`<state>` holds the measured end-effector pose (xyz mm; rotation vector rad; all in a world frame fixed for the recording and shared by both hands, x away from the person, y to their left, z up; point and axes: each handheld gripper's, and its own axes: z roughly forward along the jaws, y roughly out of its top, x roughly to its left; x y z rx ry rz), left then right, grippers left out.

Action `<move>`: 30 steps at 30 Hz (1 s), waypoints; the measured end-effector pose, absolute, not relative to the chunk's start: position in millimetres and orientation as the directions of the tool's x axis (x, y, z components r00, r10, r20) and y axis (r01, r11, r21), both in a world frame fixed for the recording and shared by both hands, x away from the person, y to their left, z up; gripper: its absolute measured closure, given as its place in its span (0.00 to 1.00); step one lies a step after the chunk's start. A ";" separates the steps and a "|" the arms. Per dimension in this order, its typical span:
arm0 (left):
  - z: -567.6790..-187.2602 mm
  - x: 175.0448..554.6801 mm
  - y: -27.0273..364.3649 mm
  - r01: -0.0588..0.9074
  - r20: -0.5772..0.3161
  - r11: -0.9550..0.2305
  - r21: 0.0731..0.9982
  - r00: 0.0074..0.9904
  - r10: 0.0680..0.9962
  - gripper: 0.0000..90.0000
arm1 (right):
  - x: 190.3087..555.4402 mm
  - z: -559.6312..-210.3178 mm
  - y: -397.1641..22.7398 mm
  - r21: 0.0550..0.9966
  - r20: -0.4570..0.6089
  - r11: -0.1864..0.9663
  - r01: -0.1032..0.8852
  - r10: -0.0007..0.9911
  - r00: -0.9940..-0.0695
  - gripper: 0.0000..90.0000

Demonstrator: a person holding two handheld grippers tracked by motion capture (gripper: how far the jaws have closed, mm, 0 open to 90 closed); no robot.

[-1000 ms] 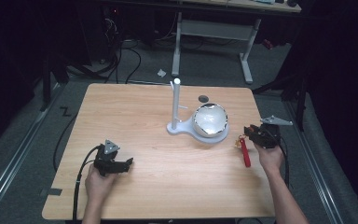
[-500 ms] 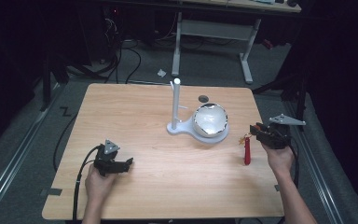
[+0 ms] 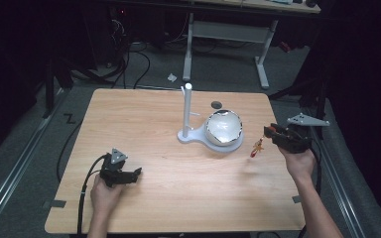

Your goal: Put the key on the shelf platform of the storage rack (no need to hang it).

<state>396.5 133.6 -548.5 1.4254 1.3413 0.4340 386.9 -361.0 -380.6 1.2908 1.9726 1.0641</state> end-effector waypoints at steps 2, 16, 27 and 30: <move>-548.5 396.5 133.6 0.479 -0.389 0.216 0.851 0.297 0.872 0.19 | 388.2 -376.2 -357.6 0.845 -0.024 0.233 0.481 0.916 -0.401 0.73; -548.5 396.5 133.7 0.480 -0.389 0.215 0.851 0.297 0.872 0.19 | 403.5 -339.8 -327.4 0.868 -0.026 0.256 0.426 0.879 -0.476 0.73; -548.5 396.5 133.6 0.480 -0.389 0.216 0.851 0.297 0.872 0.19 | 419.6 -327.5 -300.4 0.864 -0.049 0.293 0.411 0.859 -0.509 0.73; -548.5 396.5 133.6 0.479 -0.389 0.216 0.851 0.297 0.872 0.19 | 425.5 -326.3 -296.2 0.863 -0.038 0.285 0.416 0.859 -0.510 0.73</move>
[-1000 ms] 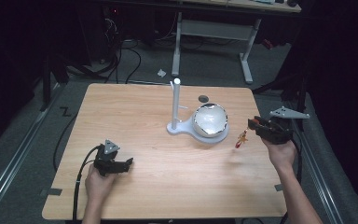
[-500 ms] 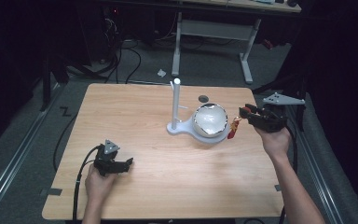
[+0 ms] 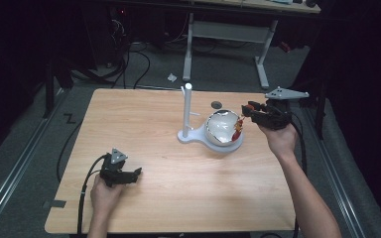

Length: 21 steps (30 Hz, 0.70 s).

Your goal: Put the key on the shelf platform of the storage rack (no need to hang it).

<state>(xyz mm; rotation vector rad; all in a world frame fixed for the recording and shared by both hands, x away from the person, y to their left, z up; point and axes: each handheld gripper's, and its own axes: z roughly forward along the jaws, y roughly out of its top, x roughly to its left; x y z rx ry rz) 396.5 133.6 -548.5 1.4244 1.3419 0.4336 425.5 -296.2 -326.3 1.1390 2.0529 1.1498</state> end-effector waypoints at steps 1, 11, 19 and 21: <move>-548.5 396.5 133.7 0.480 -0.389 0.216 0.851 0.297 0.872 0.19 | 427.4 -325.9 -294.8 0.863 -0.046 0.291 0.413 0.859 -0.510 0.73; -548.5 396.5 133.7 0.480 -0.389 0.216 0.851 0.297 0.872 0.19 | 446.6 -332.8 -284.2 0.855 -0.045 0.287 0.432 0.871 -0.490 0.73; -548.5 396.5 133.7 0.480 -0.389 0.216 0.851 0.297 0.872 0.19 | 458.5 -344.2 -280.9 0.842 -0.039 0.282 0.460 0.882 -0.469 0.73; -548.5 396.5 133.6 0.479 -0.389 0.216 0.851 0.297 0.872 0.19 | 460.9 -347.3 -280.3 0.839 -0.034 0.278 0.468 0.885 -0.465 0.73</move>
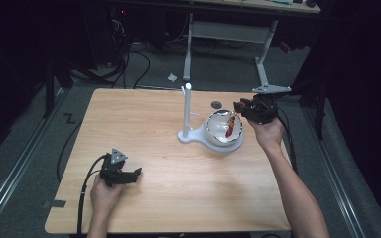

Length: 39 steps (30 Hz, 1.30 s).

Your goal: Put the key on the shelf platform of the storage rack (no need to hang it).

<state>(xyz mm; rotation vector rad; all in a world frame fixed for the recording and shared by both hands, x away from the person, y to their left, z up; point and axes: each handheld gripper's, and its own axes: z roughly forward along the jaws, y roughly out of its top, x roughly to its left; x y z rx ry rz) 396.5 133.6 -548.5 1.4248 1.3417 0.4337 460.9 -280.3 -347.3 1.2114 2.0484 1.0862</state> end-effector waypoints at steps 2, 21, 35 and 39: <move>-548.4 396.5 133.6 0.480 -0.389 0.216 0.850 0.297 0.872 0.19 | 463.5 -351.4 -279.8 0.832 -0.037 0.282 0.477 0.887 -0.461 0.73; -548.4 396.5 133.6 0.480 -0.389 0.216 0.851 0.297 0.872 0.19 | 475.9 -384.2 -269.1 0.802 0.020 0.261 0.537 0.887 -0.461 0.73; -548.4 396.5 133.6 0.480 -0.389 0.216 0.851 0.297 0.872 0.19 | 480.5 -399.6 -265.6 0.790 0.059 0.239 0.564 0.887 -0.458 0.73; -548.4 396.5 133.6 0.480 -0.389 0.216 0.851 0.297 0.872 0.19 | 482.6 -405.1 -266.3 0.787 0.068 0.233 0.571 0.888 -0.456 0.73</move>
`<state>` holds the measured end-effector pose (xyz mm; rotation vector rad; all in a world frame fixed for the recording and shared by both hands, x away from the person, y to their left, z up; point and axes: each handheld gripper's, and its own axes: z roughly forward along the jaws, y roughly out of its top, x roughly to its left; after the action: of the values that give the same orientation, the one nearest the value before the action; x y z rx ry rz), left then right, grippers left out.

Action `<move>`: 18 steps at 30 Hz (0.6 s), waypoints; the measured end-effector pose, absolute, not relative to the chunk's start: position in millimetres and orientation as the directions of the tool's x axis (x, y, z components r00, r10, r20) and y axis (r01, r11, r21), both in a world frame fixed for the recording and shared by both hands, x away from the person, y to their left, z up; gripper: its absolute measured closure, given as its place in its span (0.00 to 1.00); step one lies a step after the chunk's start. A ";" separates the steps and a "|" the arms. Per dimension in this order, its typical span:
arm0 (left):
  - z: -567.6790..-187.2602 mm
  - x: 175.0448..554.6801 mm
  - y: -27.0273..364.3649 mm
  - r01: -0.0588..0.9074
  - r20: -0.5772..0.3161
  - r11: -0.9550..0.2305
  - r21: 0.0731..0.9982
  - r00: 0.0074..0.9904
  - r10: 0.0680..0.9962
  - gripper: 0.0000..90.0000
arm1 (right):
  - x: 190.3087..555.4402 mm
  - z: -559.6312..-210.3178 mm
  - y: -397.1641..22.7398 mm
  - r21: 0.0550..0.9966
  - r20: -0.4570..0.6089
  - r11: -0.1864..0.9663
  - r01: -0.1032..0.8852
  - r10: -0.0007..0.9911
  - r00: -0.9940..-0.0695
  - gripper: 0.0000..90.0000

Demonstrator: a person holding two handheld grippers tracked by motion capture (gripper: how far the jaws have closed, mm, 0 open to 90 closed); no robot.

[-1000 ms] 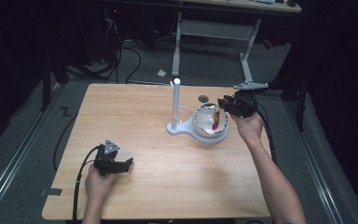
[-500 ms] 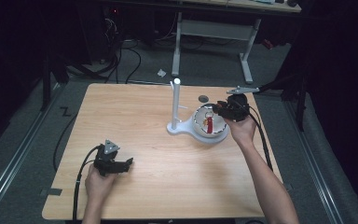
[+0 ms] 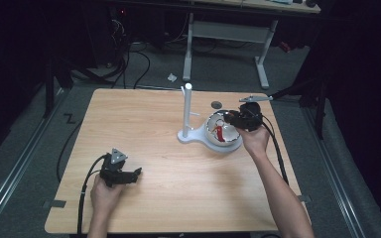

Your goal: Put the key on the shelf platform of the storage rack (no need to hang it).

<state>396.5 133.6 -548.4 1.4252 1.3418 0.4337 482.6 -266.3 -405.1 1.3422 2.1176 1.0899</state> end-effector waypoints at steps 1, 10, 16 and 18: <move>-548.5 396.5 133.6 0.480 -0.389 0.216 0.851 0.297 0.872 0.19 | 483.0 -406.4 -266.2 0.786 0.067 0.233 0.572 0.888 -0.455 0.73; -548.5 396.5 133.6 0.479 -0.389 0.216 0.851 0.297 0.872 0.19 | 487.2 -417.9 -261.1 0.770 0.075 0.236 0.592 0.889 -0.452 0.73; -548.5 396.5 133.6 0.480 -0.389 0.216 0.851 0.297 0.872 0.19 | 489.8 -423.1 -257.7 0.762 0.072 0.244 0.600 0.889 -0.453 0.73; -548.5 396.5 133.6 0.480 -0.389 0.216 0.851 0.297 0.872 0.19 | 490.5 -425.1 -256.9 0.757 0.074 0.242 0.606 0.891 -0.448 0.73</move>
<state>396.5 133.6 -548.5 1.4250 1.3417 0.4336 490.5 -256.9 -425.1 1.3751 2.1488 1.0487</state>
